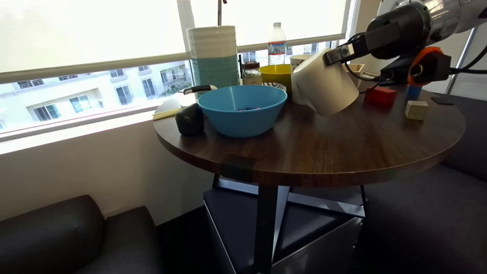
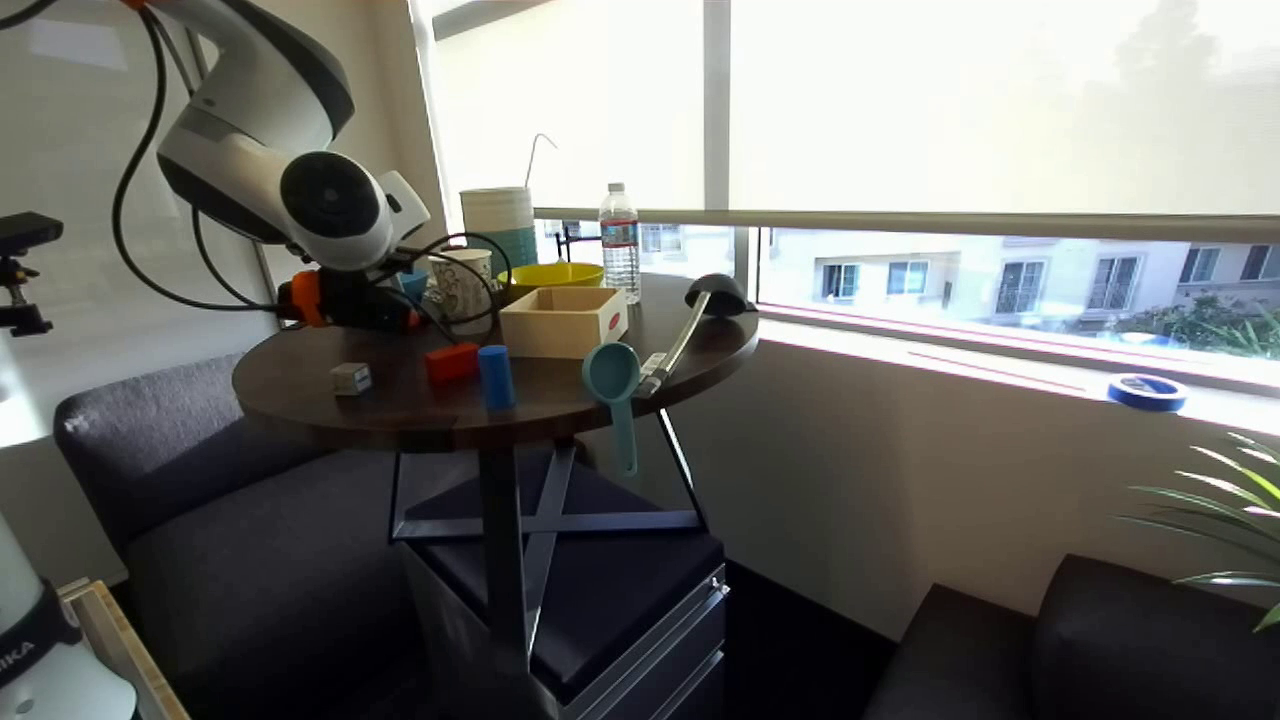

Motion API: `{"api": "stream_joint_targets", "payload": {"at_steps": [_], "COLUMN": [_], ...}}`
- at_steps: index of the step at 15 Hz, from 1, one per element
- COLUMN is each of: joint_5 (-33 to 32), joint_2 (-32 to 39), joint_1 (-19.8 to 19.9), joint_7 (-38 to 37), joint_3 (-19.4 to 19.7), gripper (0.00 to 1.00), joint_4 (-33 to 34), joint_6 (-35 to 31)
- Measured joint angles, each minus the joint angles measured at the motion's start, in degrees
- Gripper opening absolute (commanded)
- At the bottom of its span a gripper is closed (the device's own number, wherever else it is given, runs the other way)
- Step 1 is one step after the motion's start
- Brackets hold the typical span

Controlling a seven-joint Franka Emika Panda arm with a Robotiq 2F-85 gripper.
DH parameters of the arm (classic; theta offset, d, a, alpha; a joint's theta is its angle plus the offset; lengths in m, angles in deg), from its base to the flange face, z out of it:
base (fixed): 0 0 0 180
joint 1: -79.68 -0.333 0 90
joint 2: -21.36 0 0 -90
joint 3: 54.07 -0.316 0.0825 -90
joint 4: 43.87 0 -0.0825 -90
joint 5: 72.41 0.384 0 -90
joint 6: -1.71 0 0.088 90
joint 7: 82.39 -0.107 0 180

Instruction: Put the beige cup upside down

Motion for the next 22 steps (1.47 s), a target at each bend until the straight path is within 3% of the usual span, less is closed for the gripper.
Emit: {"api": "stream_joint_targets", "payload": {"at_steps": [9, 22], "joint_5": [0.1, 0.0], "joint_2": [6.4, 6.7], "joint_1": [1.9, 3.3], "joint_7": [3.1, 3.3], "joint_3": [1.4, 1.4], "gripper": [0.62, 0.62], "joint_4": [0.0, 0.1], "joint_6": [9.8, 10.4]}}
